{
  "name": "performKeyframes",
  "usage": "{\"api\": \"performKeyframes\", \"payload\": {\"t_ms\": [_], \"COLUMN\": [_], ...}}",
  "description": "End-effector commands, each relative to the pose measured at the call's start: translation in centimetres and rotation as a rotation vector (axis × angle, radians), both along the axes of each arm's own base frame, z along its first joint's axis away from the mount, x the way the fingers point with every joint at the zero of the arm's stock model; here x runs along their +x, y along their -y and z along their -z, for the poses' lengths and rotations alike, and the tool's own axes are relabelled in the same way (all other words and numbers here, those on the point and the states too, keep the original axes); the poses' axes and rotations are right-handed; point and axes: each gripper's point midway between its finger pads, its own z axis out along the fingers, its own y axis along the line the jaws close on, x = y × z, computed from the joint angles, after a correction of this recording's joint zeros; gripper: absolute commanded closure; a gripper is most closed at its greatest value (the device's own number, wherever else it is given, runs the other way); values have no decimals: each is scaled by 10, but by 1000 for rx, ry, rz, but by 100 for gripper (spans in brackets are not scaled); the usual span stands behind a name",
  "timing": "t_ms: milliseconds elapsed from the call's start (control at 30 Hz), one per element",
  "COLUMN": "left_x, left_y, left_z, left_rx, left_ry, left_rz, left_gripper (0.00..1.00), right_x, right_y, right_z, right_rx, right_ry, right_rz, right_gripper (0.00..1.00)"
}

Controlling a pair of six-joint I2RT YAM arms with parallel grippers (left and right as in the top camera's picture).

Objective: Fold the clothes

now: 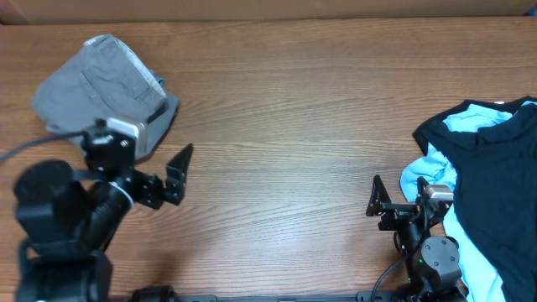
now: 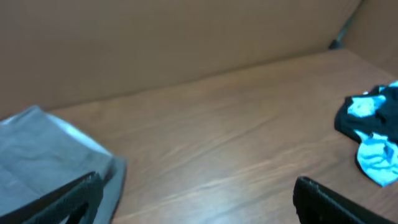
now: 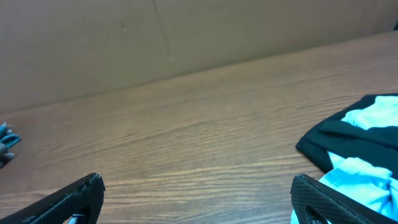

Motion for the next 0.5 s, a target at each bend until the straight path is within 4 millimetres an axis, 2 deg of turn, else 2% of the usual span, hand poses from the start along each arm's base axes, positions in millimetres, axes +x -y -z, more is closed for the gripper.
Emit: {"api": "performKeyframes", "payload": {"t_ms": [0,300,467], "left_x": [-16,-51,-54], "left_y": [14,-2,-6], "left_z": [11,24,52], "left_rx": [-28,75,85], "left_ry": [74,326,382], "left_rz": [68,-39,-69], "left_gripper": [0,0,0], "right_x": [0,0,0], "right_y": [1,1,1], "right_z": [-2,-2,-2], "right_rx": [3,3,3], "right_ry": [13,13,13], "right_rz": [7,7,7], "right_gripper": [0,0,0]}}
